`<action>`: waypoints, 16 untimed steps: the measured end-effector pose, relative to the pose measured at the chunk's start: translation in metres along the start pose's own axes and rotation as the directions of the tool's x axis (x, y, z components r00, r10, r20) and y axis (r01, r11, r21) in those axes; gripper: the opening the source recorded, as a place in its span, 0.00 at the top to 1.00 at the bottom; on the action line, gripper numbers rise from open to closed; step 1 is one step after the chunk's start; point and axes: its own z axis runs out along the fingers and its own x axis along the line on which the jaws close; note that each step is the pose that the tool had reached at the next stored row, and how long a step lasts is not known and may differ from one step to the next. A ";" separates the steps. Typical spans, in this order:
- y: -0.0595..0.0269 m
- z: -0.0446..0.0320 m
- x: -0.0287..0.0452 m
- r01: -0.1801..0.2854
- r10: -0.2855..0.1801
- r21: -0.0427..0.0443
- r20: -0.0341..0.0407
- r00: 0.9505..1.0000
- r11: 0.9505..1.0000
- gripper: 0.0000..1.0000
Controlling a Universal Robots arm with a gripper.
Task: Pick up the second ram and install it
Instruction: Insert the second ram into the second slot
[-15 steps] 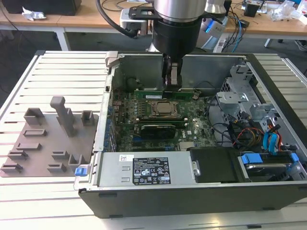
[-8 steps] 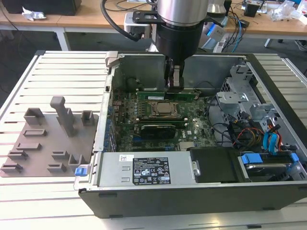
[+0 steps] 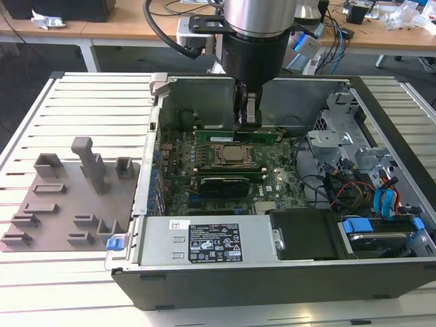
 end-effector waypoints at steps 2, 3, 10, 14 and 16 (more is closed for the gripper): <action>-0.0001 0.0002 0.0000 0.000 0.000 0.000 0.000 1.000 1.000 0.87; -0.0002 0.0009 -0.0001 0.000 0.000 0.000 0.000 1.000 1.000 0.87; -0.0047 0.0147 -0.0038 0.000 0.000 0.000 0.000 1.000 1.000 0.87; -0.0067 0.0250 -0.0042 0.000 0.000 -0.001 0.000 1.000 1.000 0.87; -0.0092 0.0295 -0.0051 0.000 0.000 -0.001 0.000 1.000 1.000 0.87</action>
